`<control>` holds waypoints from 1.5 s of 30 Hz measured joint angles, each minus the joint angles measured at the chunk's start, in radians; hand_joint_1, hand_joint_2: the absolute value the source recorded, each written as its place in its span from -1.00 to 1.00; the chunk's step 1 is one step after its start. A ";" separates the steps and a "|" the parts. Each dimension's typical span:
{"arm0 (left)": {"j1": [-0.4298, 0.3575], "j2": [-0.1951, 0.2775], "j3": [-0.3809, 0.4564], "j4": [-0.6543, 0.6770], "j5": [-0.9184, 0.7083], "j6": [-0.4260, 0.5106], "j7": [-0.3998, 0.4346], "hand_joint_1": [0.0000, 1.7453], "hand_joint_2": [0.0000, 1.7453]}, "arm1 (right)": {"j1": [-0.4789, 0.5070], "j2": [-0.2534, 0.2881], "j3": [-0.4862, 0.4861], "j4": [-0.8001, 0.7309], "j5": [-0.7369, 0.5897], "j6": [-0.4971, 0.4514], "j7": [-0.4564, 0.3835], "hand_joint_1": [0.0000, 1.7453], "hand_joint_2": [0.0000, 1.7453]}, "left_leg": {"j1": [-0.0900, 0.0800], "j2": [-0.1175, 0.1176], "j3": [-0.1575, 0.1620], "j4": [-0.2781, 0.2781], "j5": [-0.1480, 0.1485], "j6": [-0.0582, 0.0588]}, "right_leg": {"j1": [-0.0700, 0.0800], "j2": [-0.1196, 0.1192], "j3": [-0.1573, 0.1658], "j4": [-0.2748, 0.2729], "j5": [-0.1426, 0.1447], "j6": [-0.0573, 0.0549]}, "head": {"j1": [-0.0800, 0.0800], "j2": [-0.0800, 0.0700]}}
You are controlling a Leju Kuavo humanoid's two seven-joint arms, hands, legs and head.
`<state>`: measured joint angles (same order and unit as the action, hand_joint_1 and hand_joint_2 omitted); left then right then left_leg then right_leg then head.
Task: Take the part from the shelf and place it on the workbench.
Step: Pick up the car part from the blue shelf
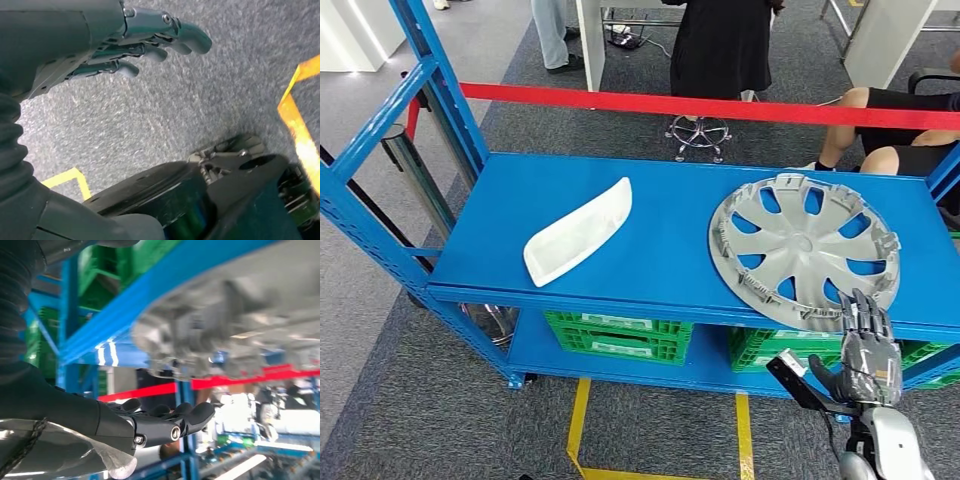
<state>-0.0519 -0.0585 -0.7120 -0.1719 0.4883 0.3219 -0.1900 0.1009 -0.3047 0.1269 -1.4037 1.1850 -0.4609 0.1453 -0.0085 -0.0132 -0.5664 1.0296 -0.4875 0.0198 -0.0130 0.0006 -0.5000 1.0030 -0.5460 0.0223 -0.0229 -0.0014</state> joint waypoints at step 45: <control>-0.012 0.006 -0.069 0.001 -0.037 -0.019 0.002 -1.00 1.00 | -0.116 -0.038 -0.006 0.132 0.084 0.124 -0.028 -1.00 1.00 | 0.000 0.000 0.000 0.000 0.000 0.000 | 0.000 0.000 0.000 0.000 0.000 0.000 | 0.000 0.000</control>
<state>-0.0634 -0.0527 -0.7808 -0.1713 0.4509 0.3025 -0.1881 -0.0148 -0.3429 0.1207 -1.2714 1.2686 -0.3369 0.1175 -0.0085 -0.0128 -0.5662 1.0296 -0.4874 0.0198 -0.0130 0.0008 -0.4998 1.0031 -0.5458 0.0224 -0.0229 -0.0015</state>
